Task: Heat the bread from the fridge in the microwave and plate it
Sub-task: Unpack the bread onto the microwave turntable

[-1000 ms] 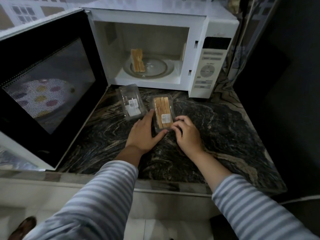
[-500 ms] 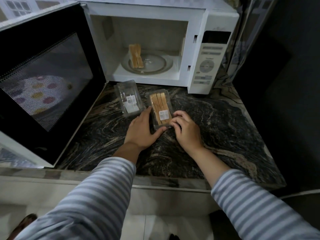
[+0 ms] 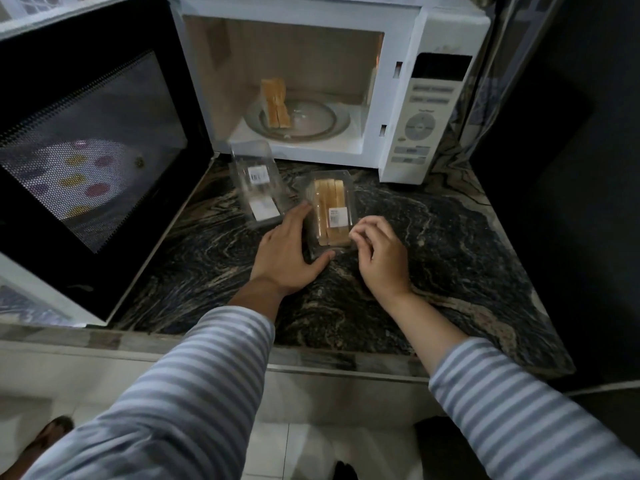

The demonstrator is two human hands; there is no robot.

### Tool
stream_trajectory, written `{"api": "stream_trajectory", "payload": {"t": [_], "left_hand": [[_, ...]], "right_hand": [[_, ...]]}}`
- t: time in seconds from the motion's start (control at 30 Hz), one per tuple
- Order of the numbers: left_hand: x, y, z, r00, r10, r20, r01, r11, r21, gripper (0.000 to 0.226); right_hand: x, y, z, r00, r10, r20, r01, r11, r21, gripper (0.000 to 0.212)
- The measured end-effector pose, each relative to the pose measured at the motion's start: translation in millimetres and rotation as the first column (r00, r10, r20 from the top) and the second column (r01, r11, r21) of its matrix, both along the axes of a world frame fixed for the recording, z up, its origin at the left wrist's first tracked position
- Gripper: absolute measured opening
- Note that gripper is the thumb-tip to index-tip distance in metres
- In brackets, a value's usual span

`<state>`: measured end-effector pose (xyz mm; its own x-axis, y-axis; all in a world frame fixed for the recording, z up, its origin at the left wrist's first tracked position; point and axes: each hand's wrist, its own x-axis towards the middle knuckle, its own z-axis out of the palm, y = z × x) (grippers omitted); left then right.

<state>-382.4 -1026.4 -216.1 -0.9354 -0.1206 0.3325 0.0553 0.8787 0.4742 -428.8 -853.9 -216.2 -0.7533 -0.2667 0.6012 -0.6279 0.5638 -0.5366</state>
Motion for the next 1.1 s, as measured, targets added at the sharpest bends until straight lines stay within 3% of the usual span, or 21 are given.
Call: {"api": "stream_trajectory", "payload": {"t": [0.17,0.3,0.4,0.47,0.57,0.67,0.83,0.97,1.1], "left_hand": [[-1.0,0.4,-0.8,1.000,0.006,-0.019,-0.004,0.997,0.073,0.084],[5.6,3.0,5.6,0.994,0.034,-0.107,-0.043,0.996,-0.082,0.061],[7.3,4.1,16.8,0.980,0.070,-0.186,-0.107,0.974,-0.197,0.037],[1.2,3.7,30.8,0.965,0.080,-0.249,-0.133,0.970,-0.202,0.031],[-14.5,-3.1,57.3,0.931,0.010,-0.366,-0.073,0.984,-0.160,0.021],[-26.1,-8.7,83.3,0.938,-0.054,-0.344,0.019,0.994,-0.105,0.017],[-33.8,-10.1,106.4,0.967,-0.021,-0.255,0.020,1.000,-0.007,0.020],[-35.9,-10.2,102.7,0.966,-0.037,-0.255,0.050,0.998,0.042,0.018],[-32.2,-8.0,98.5,0.956,-0.039,-0.289,0.049,0.998,0.026,0.019]], "right_hand": [[2.2,-0.8,2.2,0.998,0.059,0.019,-0.058,0.998,-0.034,0.013],[4.8,-0.2,3.7,0.993,0.086,0.081,-0.069,0.979,-0.194,0.029],[7.9,3.8,7.4,0.953,0.048,0.301,0.062,0.936,-0.346,0.036],[7.6,3.8,9.0,0.903,0.007,0.429,0.105,0.966,-0.237,0.037],[4.7,-8.7,15.2,0.899,-0.092,0.429,0.117,0.993,-0.033,0.039],[0.6,-31.5,33.2,0.915,-0.171,0.365,0.130,0.983,0.132,0.056],[-6.1,-57.7,53.0,0.861,-0.332,0.385,0.162,0.897,0.412,0.079],[-5.0,-63.6,53.3,0.873,-0.398,0.280,0.204,0.822,0.532,0.067],[-5.0,-66.5,54.9,0.865,-0.415,0.282,0.225,0.823,0.521,0.048]]}}
